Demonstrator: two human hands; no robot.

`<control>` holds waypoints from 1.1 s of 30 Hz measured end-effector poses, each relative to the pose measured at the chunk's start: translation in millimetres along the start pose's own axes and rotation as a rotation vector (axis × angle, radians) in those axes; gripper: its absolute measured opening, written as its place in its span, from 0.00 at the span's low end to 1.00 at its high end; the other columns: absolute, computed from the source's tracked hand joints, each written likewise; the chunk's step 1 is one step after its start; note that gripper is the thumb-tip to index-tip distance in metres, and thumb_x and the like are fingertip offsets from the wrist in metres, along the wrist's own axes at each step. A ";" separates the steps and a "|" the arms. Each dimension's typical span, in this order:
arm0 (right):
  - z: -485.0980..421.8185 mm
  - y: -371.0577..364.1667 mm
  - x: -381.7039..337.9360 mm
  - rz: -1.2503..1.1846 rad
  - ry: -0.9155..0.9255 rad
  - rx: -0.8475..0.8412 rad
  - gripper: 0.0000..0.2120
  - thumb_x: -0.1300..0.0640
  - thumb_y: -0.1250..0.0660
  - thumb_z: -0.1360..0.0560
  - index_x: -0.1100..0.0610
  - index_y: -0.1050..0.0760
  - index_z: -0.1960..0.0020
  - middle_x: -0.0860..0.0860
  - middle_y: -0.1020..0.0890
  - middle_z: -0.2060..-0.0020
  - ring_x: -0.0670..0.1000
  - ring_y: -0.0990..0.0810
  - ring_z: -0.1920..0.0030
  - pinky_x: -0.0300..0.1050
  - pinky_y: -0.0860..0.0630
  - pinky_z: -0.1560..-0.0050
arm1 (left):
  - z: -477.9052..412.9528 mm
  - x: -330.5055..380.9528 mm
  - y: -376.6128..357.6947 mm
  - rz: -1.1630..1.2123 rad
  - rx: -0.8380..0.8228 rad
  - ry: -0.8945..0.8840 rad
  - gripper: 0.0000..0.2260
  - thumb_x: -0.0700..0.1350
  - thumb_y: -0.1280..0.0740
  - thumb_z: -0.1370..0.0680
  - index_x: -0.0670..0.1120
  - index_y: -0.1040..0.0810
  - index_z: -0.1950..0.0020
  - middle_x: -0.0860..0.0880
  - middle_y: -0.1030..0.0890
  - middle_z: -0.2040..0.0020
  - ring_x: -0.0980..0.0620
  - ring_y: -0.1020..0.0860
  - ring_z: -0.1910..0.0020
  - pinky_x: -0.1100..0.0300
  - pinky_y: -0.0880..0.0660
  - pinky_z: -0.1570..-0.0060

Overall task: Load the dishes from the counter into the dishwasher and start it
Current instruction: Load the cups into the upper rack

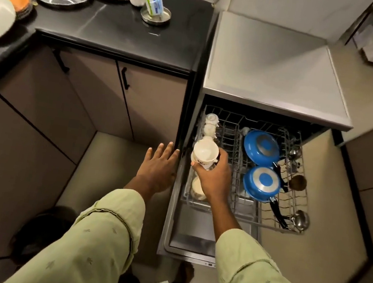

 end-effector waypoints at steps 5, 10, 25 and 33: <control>-28.5 45.7 38.6 0.022 -0.012 -0.022 0.35 0.51 0.19 0.36 0.51 0.31 0.33 0.47 0.21 0.41 0.49 0.23 0.42 0.48 0.25 0.45 | -27.7 58.3 -4.7 0.005 -0.005 0.006 0.33 0.54 0.41 0.18 0.48 0.54 0.18 0.46 0.58 0.18 0.43 0.58 0.20 0.42 0.56 0.23; -59.4 65.3 58.9 0.030 -0.015 -0.017 0.33 0.52 0.19 0.36 0.51 0.30 0.35 0.45 0.22 0.45 0.48 0.23 0.45 0.51 0.23 0.46 | -48.6 82.9 -5.4 0.014 -0.019 0.037 0.33 0.54 0.40 0.18 0.48 0.54 0.18 0.46 0.58 0.18 0.43 0.58 0.20 0.42 0.57 0.24; -166.9 44.8 118.9 0.110 -0.166 0.021 0.36 0.51 0.20 0.36 0.46 0.32 0.33 0.45 0.21 0.41 0.50 0.23 0.41 0.55 0.23 0.42 | -199.4 70.4 -18.9 -0.065 -0.094 -0.059 0.32 0.53 0.43 0.17 0.48 0.57 0.18 0.46 0.60 0.19 0.43 0.60 0.20 0.42 0.58 0.23; -255.9 -9.5 194.3 0.245 -0.171 0.003 0.33 0.50 0.21 0.36 0.50 0.30 0.35 0.52 0.19 0.45 0.57 0.20 0.44 0.56 0.22 0.47 | -297.0 43.0 -71.7 -0.167 -0.025 -0.022 0.31 0.54 0.48 0.16 0.48 0.62 0.19 0.44 0.66 0.20 0.43 0.65 0.21 0.42 0.65 0.26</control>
Point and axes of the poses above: each hand's wrist, its own z-axis away from the middle knuckle, its own y-axis out of the back of the hand, x = y × z, the point moved 3 cm from there along -z, towards the middle knuckle
